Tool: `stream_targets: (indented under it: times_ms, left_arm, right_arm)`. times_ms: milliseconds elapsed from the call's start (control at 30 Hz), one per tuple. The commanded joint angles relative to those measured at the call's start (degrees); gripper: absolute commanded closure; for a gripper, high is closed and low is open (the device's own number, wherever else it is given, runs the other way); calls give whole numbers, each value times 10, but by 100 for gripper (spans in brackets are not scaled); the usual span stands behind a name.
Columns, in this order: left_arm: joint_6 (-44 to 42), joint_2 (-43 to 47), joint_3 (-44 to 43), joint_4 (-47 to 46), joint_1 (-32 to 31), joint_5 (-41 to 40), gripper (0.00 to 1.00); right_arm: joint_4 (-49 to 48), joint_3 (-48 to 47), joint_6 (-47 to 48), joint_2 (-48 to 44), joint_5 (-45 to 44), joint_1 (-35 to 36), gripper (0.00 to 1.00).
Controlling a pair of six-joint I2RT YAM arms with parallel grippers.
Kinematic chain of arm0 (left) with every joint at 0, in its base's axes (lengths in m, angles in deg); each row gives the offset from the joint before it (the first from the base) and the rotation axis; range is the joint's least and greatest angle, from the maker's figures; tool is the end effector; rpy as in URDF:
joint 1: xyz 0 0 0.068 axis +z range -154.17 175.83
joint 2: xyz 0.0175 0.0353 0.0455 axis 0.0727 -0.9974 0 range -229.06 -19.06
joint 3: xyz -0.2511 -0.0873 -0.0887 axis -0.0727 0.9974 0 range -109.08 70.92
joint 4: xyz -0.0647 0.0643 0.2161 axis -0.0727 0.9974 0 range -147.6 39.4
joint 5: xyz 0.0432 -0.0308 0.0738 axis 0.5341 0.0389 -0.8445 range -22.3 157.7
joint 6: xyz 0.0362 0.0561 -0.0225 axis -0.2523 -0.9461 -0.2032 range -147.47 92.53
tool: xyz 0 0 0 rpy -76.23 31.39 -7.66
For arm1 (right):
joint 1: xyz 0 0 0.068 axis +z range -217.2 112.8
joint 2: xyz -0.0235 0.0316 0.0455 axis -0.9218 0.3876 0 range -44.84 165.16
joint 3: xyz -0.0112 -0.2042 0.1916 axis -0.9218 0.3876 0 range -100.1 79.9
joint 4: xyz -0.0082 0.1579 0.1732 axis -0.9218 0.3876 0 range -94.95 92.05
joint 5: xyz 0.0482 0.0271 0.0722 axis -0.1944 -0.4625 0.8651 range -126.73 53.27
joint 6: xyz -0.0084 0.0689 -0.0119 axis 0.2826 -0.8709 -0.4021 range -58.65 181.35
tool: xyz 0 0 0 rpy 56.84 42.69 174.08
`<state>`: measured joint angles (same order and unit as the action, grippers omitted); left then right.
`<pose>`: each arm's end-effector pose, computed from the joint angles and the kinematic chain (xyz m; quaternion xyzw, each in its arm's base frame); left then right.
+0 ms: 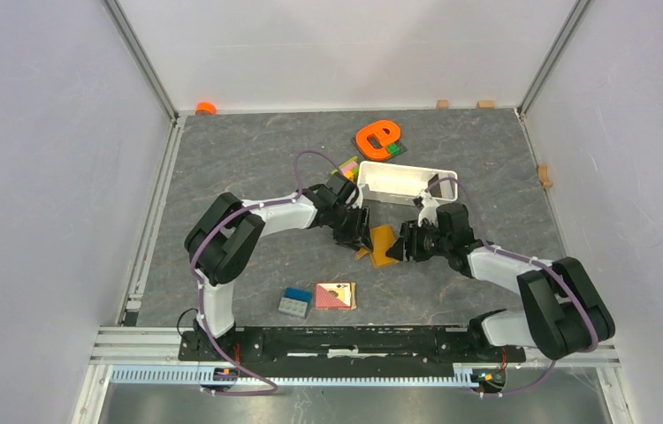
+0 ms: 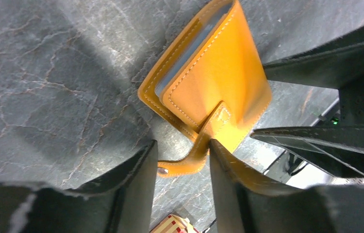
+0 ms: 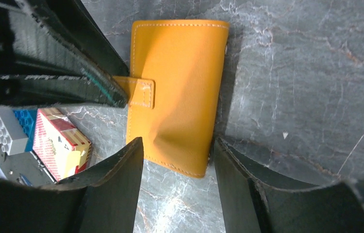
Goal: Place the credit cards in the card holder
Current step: Close the card holder at the center of the board.
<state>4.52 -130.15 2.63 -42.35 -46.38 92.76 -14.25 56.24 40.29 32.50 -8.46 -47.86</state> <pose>0.2679 -0.2759 0.1570 0.1431 0.9294 -0.3284 0.0885 0.2042 0.1005 0.1528 -0.0812 0.8952 0.3411 0.2751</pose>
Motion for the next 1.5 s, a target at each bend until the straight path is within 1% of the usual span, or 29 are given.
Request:
stream_targets:
  times_ms: [0, 167, 300, 433, 500, 667, 700, 800, 867, 900, 933, 1000, 1067, 1167, 1267, 1367, 1467]
  left_arm:
    - [-36, -20, -17, 59, -4, -55, 54]
    - [-43, -31, -12, 76, -4, -65, 64]
    - [-39, -36, -9, 77, -4, -62, 65]
    - [-35, -37, -9, 74, -4, -56, 66]
    - [-34, -38, -9, 73, -4, -53, 67]
    - [-30, -36, -4, 65, -4, -43, 68]
    - [-29, -34, -4, 63, -4, -41, 67]
    - [-28, -20, 0, 54, -4, -38, 67]
    - [-34, -4, -10, 66, -2, -47, 61]
    - [-41, 6, -20, 78, 1, -58, 54]
    - [-48, 21, -29, 88, 6, -68, 47]
    - [-59, 58, -41, 102, 30, -90, 33]
    - [-57, 111, -39, 105, 68, -91, 26]
    - [-50, 174, -32, 99, 129, -89, 20]
    - [-60, 224, -40, 109, 162, -104, 17]
    - [-67, 264, -40, 114, 189, -119, 14]
    - [-65, 286, -39, 113, 213, -113, 13]
  right_arm:
    - [-25, 50, -53, -26, 3, -15, 39]
    - [-71, 88, -87, -38, 24, -25, 38]
    - [-132, 105, -123, -23, 46, -25, 39]
    - [-197, 105, -157, 1, 54, -19, 43]
    - [-214, 96, -162, 16, 54, -14, 48]
    - [-247, 73, -169, 57, 53, 5, 69]
    - [-254, 70, -171, 63, 53, 8, 75]
    - [-253, 60, -167, 61, 45, 9, 89]
    - [-220, 46, -150, 43, 32, 9, 98]
    - [-190, 35, -137, 29, 18, 9, 100]
    - [-157, 20, -116, 18, 3, 9, 100]
    - [-64, -15, -70, -9, -53, 9, 100]
    - [20, -55, -22, -35, -117, 12, 100]
    - [148, -125, 41, -56, -243, 28, 100]
    - [254, -193, 85, -52, -354, 50, 100]
    - [354, -260, 106, -30, -476, 95, 100]
    - [432, -310, 106, -3, -582, 157, 100]
